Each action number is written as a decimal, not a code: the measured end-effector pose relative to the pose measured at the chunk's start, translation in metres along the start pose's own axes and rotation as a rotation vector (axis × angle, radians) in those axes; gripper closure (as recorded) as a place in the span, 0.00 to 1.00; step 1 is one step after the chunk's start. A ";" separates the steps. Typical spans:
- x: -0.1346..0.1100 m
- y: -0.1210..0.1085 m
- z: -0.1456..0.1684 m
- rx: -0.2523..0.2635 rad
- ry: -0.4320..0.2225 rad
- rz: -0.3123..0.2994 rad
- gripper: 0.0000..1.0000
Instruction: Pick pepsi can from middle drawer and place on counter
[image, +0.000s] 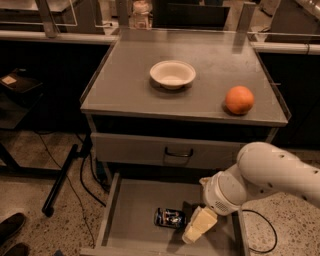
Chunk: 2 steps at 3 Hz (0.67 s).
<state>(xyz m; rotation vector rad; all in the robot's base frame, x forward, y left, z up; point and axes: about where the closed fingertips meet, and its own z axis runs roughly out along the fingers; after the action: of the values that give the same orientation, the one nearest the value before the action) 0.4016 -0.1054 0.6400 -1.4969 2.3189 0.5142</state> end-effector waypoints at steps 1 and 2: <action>0.003 -0.016 0.040 -0.014 -0.053 0.026 0.00; 0.002 -0.030 0.070 -0.057 -0.076 0.081 0.00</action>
Offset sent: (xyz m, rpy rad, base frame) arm 0.0539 0.0312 -0.0982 0.1504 0.1262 -0.1021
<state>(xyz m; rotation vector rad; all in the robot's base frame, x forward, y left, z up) 0.4343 -0.0852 0.5739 -1.3877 2.3318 0.6525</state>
